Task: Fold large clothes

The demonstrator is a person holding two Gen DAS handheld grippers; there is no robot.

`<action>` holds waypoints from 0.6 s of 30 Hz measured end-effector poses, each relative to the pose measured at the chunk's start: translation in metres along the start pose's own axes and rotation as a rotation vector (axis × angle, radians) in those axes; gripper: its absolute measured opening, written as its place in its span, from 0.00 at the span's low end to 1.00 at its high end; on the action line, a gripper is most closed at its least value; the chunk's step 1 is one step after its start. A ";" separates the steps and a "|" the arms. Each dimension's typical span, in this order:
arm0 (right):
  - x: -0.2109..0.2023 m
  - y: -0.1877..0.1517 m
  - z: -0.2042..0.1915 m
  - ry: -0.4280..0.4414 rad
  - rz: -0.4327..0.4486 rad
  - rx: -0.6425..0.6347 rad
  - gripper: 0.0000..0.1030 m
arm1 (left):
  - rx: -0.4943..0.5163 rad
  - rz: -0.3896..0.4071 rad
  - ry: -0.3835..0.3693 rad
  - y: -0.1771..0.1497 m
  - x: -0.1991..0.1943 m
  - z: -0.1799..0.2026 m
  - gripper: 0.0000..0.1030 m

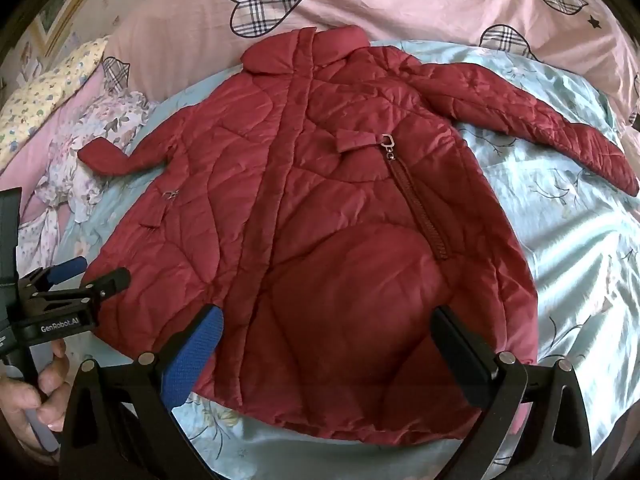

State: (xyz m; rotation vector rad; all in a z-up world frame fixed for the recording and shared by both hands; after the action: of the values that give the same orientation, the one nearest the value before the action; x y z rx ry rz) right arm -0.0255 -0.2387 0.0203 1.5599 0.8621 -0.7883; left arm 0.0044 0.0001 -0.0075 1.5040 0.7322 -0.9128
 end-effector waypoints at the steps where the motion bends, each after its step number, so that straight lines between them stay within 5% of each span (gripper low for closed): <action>1: 0.000 0.000 0.000 0.000 0.000 0.000 1.00 | 0.000 -0.001 -0.001 0.000 -0.001 0.000 1.00; 18: -0.002 0.001 0.000 -0.005 0.012 -0.002 1.00 | -0.006 -0.059 -0.015 0.000 0.004 0.000 1.00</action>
State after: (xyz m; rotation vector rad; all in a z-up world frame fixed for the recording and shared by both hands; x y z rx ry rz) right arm -0.0263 -0.2394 0.0226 1.5596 0.8490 -0.7816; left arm 0.0070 0.0002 -0.0111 1.4754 0.7707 -0.9644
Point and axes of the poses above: each gripper's, at about its wrist camera, not at the fingertips, and x roughly the way its jaws point, z to its right, y to its top, the point moved 1 cm from there along x, roughly the way its jaws point, and after that the axes turned 3 degrees about -y, right-handed, at the moved point
